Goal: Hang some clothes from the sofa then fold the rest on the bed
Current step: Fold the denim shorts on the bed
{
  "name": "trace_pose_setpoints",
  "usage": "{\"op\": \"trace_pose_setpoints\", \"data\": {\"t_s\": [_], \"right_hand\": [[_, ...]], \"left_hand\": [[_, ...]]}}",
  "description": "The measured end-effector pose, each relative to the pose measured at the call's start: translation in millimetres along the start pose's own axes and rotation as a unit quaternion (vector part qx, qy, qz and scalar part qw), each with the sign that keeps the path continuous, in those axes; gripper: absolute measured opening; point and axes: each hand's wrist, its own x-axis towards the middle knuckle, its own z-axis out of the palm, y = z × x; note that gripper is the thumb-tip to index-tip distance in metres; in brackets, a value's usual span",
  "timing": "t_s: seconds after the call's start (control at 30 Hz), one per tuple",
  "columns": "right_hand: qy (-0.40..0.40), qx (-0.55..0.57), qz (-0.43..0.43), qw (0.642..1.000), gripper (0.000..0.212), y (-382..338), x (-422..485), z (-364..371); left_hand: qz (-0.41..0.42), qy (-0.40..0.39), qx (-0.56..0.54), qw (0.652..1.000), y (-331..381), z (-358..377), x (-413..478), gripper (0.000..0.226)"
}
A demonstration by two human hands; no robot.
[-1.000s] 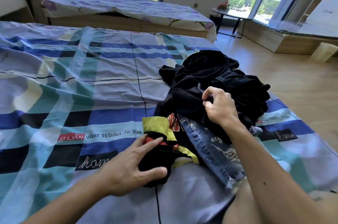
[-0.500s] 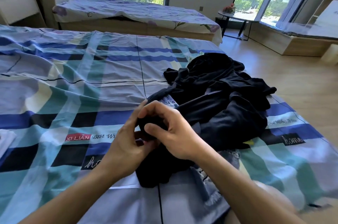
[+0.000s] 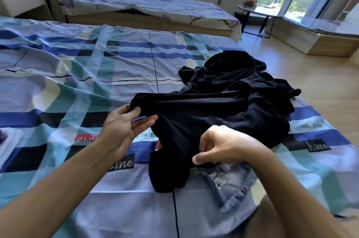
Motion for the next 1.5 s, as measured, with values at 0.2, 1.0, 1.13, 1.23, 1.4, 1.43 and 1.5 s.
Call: {"op": "trace_pose_setpoints", "data": {"t_s": [0.2, 1.0, 1.13, 1.23, 1.4, 1.43, 1.5], "right_hand": [[0.078, -0.046, 0.027, 0.995, 0.135, 4, 12, -1], [0.181, -0.050, 0.106, 0.976, 0.078, 18, 68, 18], [0.277, 0.141, -0.003, 0.950, 0.036, -1, 56, 0], [0.320, 0.254, -0.193, 0.892, 0.042, -33, 34, -1], [0.237, 0.247, -0.381, 0.859, 0.047, -74, 9, 28], [0.221, 0.221, -0.399, 0.862, 0.048, -78, 8, 31], [0.234, 0.185, -0.409, 0.863, 0.048, -84, 4, 36]], "left_hand": [[0.065, -0.146, 0.253, 0.954, -22, -3, -12, 0.082], [0.129, -0.188, 0.626, 0.745, -52, -26, -40, 0.101], [0.174, -0.119, 0.556, 0.804, -34, -18, -46, 0.089], [0.088, -0.089, 0.300, 0.946, -10, 1, -48, 0.076], [-0.031, -0.131, 0.080, 0.988, 29, 7, -55, 0.042], [-0.025, -0.120, 0.065, 0.990, 33, 4, -55, 0.034], [-0.007, -0.081, 0.040, 0.996, 41, -3, -51, 0.018]]}}
